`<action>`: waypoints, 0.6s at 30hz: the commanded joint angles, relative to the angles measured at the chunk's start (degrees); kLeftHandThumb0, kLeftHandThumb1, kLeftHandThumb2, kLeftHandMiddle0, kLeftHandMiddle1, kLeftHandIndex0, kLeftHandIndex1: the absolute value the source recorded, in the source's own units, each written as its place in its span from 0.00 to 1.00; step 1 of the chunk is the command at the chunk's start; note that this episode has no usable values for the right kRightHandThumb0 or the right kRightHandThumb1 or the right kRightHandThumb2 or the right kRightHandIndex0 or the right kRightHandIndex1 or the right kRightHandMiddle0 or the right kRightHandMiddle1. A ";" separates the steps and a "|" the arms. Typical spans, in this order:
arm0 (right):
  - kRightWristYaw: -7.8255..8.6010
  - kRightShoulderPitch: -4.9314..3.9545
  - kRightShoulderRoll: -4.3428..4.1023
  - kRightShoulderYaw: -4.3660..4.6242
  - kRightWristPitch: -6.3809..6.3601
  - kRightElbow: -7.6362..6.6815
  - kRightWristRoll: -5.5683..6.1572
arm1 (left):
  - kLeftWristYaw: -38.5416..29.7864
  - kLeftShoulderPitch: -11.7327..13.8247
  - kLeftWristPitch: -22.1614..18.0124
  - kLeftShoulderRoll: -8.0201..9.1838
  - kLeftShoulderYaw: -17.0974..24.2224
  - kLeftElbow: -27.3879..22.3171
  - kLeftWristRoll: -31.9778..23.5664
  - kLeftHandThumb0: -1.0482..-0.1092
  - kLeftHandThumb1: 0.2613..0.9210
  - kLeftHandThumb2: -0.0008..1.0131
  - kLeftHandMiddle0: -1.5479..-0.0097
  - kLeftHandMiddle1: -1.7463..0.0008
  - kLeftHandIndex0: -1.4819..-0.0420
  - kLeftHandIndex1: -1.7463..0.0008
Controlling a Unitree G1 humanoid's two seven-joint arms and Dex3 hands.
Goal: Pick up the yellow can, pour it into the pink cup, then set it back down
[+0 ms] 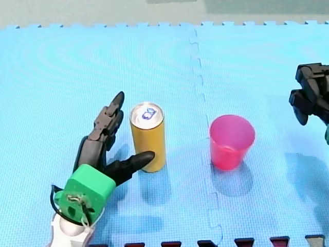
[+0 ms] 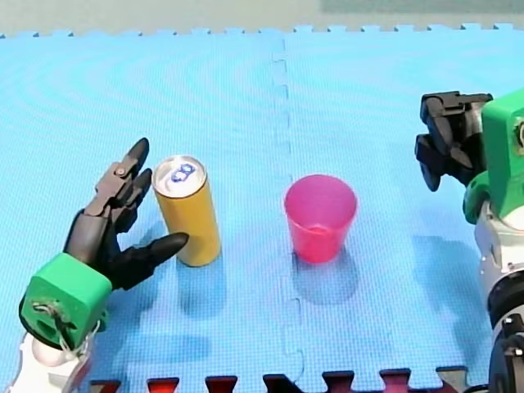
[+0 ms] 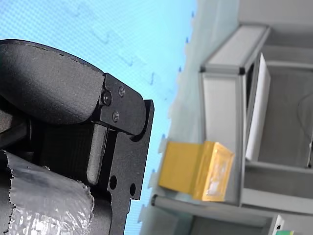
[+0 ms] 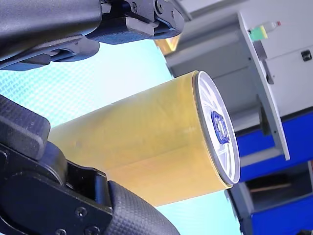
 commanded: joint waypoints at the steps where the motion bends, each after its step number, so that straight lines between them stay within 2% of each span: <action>1: 0.12 0.00 -0.34 -0.10 -0.11 -0.03 0.14 | -0.01 0.34 -0.29 0.14 0.14 -0.51 -0.22 0.00 0.84 0.01 0.82 0.99 0.86 0.99; 18: 0.12 0.10 -0.35 -0.16 -0.18 -0.29 0.22 | 0.09 1.25 1.13 -0.08 -0.32 -2.71 0.33 0.00 0.83 0.00 0.79 0.98 0.84 0.99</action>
